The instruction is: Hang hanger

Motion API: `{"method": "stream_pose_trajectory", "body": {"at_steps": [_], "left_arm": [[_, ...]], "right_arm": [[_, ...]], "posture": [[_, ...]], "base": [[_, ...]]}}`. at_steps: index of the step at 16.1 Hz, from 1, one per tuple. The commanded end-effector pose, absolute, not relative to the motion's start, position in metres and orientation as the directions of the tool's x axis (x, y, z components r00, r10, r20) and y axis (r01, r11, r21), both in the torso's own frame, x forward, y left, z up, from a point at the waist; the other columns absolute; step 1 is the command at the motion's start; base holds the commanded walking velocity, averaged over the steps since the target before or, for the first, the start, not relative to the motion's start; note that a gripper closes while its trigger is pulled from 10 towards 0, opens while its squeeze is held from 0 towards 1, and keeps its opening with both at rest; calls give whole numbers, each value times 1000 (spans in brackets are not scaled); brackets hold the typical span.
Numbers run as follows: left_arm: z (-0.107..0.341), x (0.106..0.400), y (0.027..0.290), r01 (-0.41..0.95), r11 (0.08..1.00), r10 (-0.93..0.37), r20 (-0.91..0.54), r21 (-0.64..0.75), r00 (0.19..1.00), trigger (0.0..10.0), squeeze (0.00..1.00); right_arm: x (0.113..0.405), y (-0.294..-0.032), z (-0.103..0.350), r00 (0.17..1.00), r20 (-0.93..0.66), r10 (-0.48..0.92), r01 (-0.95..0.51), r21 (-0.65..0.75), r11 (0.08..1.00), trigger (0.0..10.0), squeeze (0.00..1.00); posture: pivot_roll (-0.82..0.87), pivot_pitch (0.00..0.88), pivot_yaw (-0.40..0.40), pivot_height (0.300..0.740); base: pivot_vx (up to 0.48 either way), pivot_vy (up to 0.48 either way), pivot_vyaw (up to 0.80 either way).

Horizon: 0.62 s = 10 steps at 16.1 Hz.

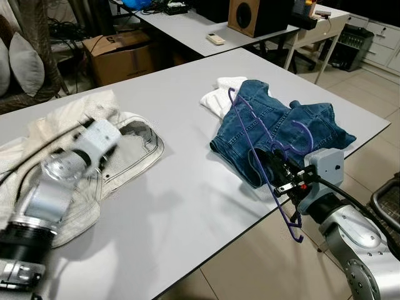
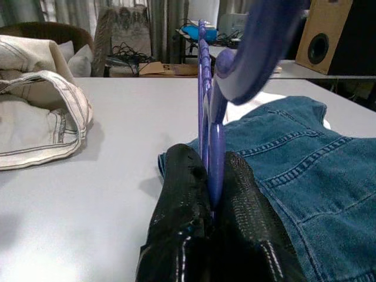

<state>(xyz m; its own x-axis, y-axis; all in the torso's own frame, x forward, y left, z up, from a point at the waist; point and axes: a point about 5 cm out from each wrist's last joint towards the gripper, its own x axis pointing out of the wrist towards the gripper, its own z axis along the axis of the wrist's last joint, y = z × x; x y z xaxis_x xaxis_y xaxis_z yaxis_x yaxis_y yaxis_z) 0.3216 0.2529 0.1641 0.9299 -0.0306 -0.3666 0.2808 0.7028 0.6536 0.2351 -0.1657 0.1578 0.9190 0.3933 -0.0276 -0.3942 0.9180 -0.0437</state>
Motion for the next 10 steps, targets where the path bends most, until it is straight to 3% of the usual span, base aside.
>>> {"method": "stream_pose_trajectory", "body": {"at_steps": [1,3,6,10], "left_arm": [[177,324,260,218,687,18,-315,694,949,10000,0],[179,323,269,197,636,76,-315,746,946,10000,0],[155,319,271,284,598,99,-421,750,902,10000,0],[132,326,269,222,541,231,-397,811,888,10000,0]], "right_arm": [[237,-169,160,922,-19,388,-388,-62,920,10000,0],[238,-168,160,921,-19,390,-390,-63,919,10000,0],[240,-165,160,918,-16,397,-397,-67,916,10000,0],[240,-162,159,917,-11,398,-398,-65,915,10000,0]], "posture": [[-197,0,25,740],[-196,0,24,740],[-192,0,23,740],[-195,0,32,740]], "base": [[0,0,0],[0,0,0],[0,0,0],[0,0,0]]}}
